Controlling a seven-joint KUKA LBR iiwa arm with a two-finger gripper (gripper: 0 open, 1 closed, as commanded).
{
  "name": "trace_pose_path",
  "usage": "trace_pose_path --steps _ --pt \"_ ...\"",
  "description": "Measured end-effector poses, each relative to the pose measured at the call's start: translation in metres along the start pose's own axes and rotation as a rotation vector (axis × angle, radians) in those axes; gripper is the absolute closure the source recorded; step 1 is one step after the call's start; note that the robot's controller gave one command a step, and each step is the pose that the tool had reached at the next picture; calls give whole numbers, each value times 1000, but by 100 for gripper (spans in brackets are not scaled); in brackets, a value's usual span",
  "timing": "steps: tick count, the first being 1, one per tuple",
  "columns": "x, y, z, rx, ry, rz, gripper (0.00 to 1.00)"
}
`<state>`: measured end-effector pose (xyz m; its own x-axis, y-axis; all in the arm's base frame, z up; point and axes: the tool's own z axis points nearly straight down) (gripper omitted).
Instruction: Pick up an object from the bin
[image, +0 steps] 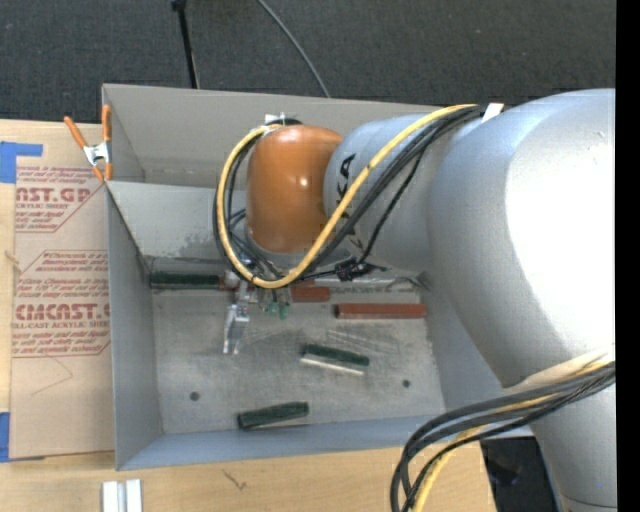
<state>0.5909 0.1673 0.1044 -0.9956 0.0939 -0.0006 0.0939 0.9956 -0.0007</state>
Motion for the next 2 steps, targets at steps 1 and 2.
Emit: trace_pose_path --steps 1,2 --pt "-4 -21 -15 -2 -1 4 0" --pt "-14 -67 25 -16 -29 -99 0"
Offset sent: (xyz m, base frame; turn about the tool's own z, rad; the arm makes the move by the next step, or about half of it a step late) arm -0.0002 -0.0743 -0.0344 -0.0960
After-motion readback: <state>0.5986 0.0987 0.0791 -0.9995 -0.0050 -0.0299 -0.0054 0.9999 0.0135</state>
